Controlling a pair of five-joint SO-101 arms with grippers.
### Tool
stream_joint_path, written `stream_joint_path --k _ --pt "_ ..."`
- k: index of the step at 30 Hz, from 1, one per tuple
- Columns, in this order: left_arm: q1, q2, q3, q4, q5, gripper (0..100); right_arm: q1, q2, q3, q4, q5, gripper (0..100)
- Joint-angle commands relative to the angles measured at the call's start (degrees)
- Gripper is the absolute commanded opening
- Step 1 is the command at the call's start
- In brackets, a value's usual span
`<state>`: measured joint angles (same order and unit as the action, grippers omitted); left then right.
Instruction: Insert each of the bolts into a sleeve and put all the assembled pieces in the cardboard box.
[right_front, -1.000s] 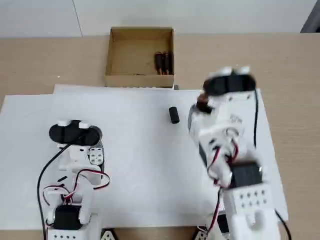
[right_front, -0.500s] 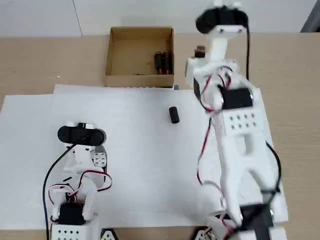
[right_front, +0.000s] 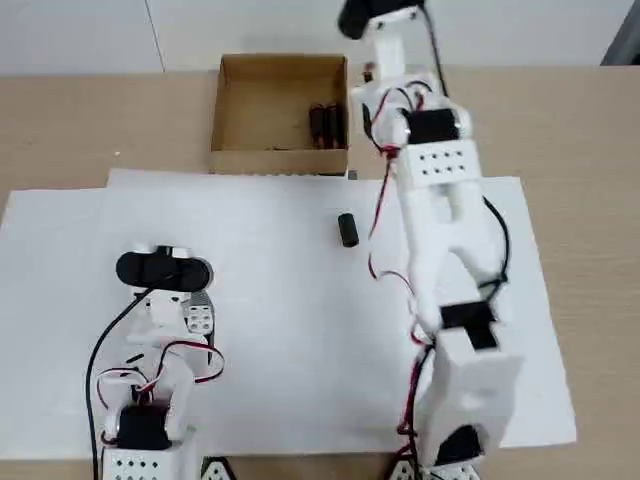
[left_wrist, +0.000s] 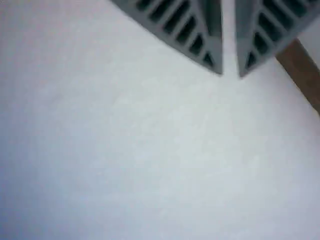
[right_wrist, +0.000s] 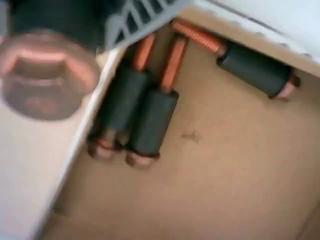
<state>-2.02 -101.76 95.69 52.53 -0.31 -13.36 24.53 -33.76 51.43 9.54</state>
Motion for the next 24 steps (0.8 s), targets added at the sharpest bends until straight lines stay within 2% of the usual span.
stream_joint_path --k 1,6,9,14,20,24 --pt "0.2 -0.4 -0.3 -0.9 -0.2 1 -2.2 5.8 -11.2 -5.8 6.9 0.4" --pt "0.1 -0.4 -0.3 -0.9 -0.2 1 -5.4 15.8 -19.6 -10.9 15.9 0.4" --pt "0.2 -0.4 -0.3 -0.9 -0.2 1 -6.9 20.4 -23.4 -11.0 18.6 0.6" --pt "0.1 -0.4 -0.3 -0.9 -0.2 1 -8.5 26.7 -28.3 -10.8 19.0 1.7" --pt "0.1 -0.4 -0.3 -0.9 -0.2 1 -9.5 29.8 -30.2 -10.5 19.0 17.1" --pt "0.1 -0.4 -0.3 -0.9 -0.2 1 -9.6 29.7 -30.2 -10.5 19.0 14.7"
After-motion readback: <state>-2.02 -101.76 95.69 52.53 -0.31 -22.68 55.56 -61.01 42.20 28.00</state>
